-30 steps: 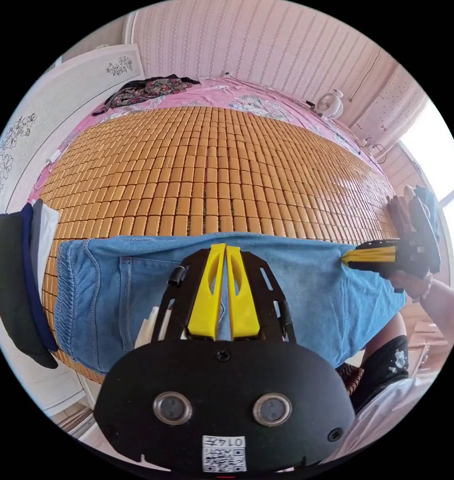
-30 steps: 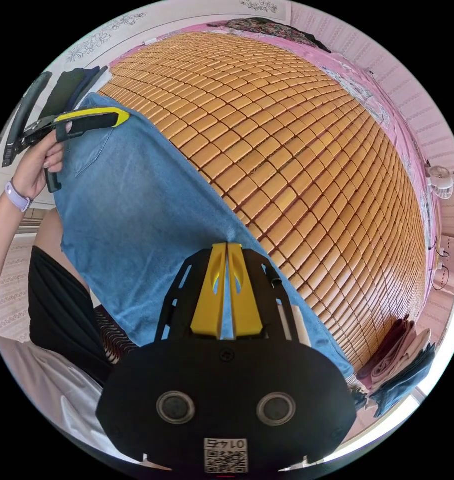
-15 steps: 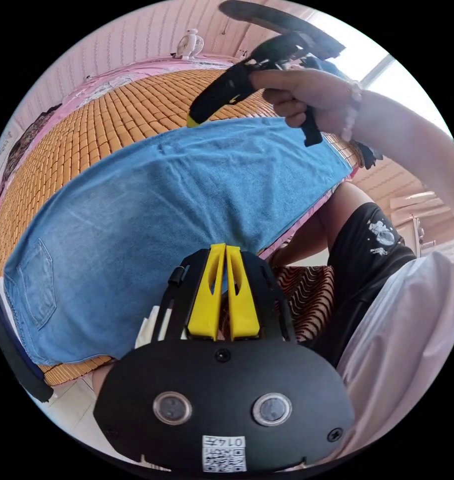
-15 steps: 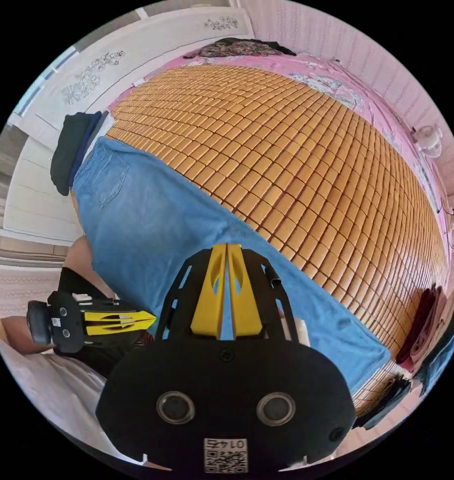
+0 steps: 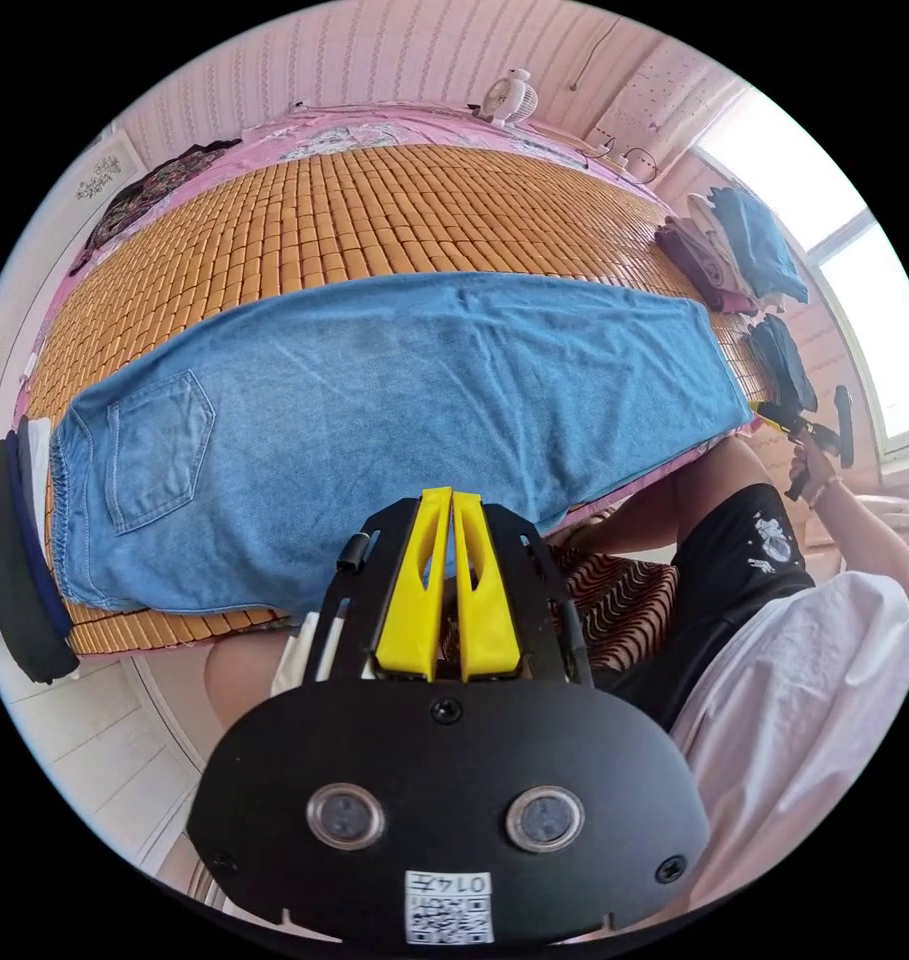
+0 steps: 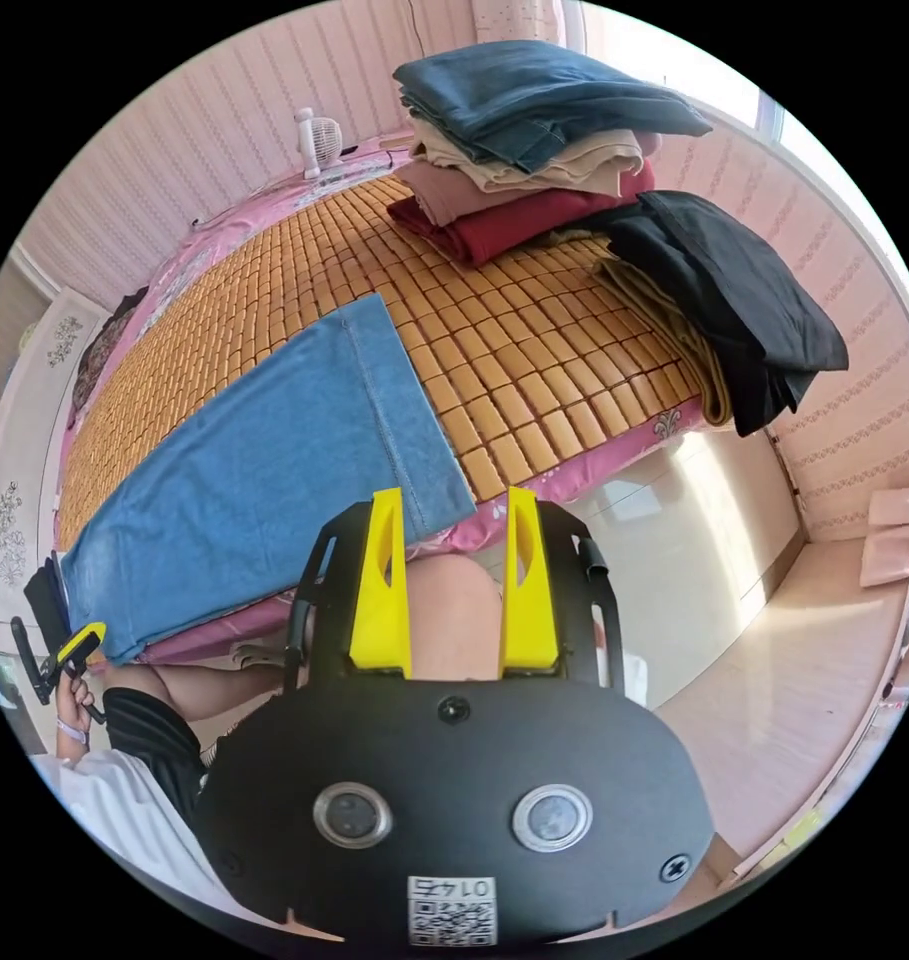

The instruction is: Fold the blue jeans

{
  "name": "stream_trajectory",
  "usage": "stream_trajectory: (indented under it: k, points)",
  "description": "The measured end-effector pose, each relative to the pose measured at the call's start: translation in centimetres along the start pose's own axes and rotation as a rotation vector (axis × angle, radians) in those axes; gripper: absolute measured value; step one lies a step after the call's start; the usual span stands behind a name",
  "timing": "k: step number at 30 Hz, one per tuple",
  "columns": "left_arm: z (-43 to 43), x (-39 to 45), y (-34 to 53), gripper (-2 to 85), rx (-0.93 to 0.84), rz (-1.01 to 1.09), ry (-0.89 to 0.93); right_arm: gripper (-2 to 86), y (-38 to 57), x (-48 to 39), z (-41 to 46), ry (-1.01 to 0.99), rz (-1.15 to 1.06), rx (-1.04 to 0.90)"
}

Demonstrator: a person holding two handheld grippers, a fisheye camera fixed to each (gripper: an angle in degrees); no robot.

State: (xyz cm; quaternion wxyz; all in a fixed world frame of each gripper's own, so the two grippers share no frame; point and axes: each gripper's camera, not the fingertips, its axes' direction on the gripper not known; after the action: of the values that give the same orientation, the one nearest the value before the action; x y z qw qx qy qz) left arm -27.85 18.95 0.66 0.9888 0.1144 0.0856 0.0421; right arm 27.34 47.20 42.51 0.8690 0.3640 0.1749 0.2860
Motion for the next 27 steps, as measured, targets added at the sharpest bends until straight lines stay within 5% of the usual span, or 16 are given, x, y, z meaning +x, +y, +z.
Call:
stream_trajectory:
  k: [14, 20, 27]
  points:
    - [2.7, -1.2, -0.7, -1.0, -0.097, -0.044, -0.084, 4.4, 2.8, 6.0, 3.8, -0.141, 0.036, -0.116]
    - [3.0, -0.7, -1.6, -1.0, -0.093, 0.005, -0.015, 3.5, 0.9, 7.3, -1.8, -0.318, 0.011, 0.121]
    - [6.0, 8.0, -5.3, -1.0, -0.124, 0.269, 0.21, 3.1, -2.9, 5.5, -13.3, -0.276, -0.118, 0.454]
